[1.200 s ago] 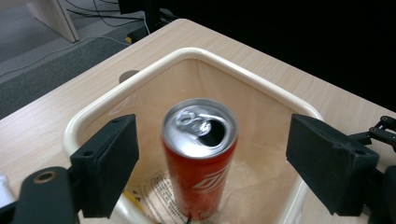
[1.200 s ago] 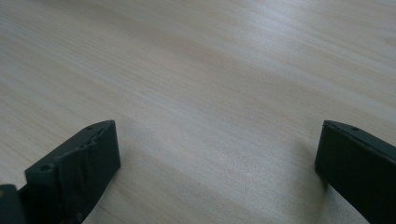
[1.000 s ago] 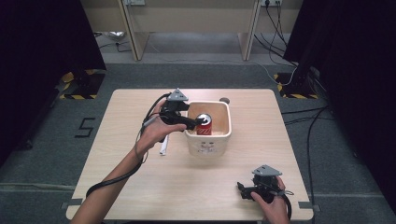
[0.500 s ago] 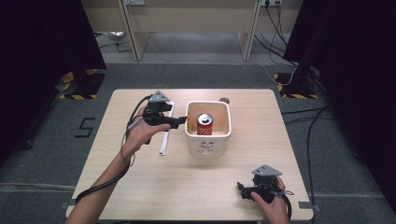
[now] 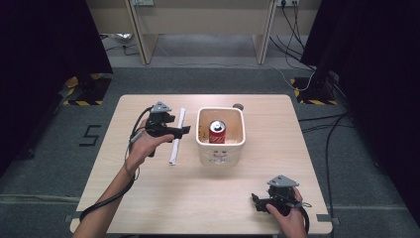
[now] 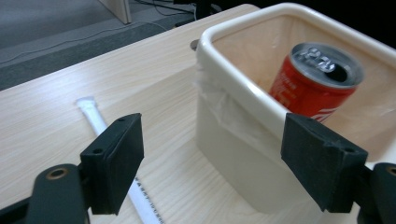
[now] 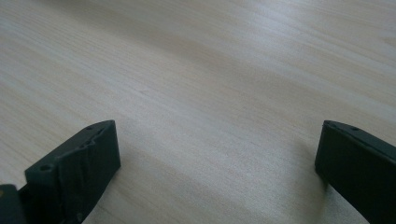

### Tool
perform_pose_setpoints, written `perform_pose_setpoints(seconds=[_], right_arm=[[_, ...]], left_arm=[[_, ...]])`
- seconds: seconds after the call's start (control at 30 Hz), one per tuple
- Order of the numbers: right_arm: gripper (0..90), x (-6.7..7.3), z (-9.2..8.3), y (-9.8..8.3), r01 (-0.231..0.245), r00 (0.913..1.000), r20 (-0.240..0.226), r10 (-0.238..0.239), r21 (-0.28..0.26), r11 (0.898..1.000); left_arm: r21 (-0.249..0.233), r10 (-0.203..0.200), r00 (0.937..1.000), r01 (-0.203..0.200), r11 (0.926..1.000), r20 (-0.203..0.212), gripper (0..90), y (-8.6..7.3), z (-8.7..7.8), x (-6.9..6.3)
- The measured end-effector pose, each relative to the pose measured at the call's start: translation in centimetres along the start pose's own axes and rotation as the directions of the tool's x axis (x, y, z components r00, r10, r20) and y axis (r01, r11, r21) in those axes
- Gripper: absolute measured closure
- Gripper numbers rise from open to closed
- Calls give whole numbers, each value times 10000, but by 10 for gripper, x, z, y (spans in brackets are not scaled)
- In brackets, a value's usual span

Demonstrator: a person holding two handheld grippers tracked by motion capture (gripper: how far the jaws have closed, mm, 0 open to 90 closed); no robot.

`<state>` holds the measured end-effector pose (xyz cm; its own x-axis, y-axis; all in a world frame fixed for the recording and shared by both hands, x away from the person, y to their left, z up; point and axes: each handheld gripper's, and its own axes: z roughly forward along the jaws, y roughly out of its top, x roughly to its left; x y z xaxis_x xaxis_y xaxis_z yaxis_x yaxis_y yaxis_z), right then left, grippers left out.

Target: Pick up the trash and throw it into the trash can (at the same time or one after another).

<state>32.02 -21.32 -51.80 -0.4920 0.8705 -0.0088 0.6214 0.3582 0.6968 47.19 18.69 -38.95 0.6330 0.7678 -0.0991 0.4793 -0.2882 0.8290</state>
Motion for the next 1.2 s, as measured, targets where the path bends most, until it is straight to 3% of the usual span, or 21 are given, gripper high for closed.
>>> perform_pose_setpoints(seconds=[0.53,1.2], right_arm=[[3,0,0,0,0,10000,0,0,1,10000],[3,0,0,0,18,10000,-1,-18,3,10000]], left_arm=[[325,-506,9967,527,9981,-628,185,-35,30,20],[944,-607,9895,734,9928,-1314,223,-67,61,29]])
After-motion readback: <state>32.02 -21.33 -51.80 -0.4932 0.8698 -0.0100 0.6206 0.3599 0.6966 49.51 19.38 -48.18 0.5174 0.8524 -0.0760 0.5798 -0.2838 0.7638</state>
